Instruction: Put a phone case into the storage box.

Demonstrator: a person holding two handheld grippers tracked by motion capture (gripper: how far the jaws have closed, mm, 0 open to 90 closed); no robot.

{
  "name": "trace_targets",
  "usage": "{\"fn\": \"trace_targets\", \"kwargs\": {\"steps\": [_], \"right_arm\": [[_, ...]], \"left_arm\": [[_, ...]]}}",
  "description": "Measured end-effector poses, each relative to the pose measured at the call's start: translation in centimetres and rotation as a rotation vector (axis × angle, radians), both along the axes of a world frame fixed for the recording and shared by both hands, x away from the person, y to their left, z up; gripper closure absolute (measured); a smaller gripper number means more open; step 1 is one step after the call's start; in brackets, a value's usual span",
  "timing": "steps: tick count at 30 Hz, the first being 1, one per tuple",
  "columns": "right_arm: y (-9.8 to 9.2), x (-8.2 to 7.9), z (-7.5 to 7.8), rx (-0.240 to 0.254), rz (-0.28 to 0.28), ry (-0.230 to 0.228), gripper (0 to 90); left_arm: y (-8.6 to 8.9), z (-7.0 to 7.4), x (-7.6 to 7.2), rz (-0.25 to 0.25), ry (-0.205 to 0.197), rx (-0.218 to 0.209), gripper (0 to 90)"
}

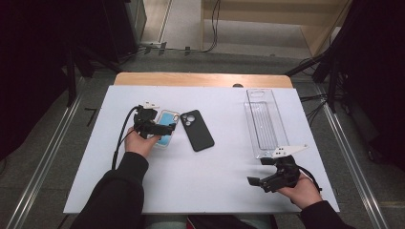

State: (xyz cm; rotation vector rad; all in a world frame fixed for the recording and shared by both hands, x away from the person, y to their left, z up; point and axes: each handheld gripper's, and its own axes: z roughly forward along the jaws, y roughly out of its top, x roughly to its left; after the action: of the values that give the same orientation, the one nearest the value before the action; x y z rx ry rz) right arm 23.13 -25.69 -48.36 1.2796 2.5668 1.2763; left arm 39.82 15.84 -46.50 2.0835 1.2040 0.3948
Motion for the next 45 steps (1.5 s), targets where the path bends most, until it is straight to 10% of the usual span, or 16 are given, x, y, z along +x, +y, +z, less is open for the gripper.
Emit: {"fn": "trace_targets", "kwargs": {"steps": [25, 45], "right_arm": [[0.1, 0.0, 0.0, -0.005, 0.002, 0.000, 0.0], [0.2, 0.0, -0.1, -0.005, 0.008, 0.001, 0.0]], "left_arm": [[-0.9, -4.0, 0.0, 0.020, 0.020, 0.142, 1.5], [-0.5, -4.3, -0.9, 0.063, -0.055, 0.087, 15.4]]}}
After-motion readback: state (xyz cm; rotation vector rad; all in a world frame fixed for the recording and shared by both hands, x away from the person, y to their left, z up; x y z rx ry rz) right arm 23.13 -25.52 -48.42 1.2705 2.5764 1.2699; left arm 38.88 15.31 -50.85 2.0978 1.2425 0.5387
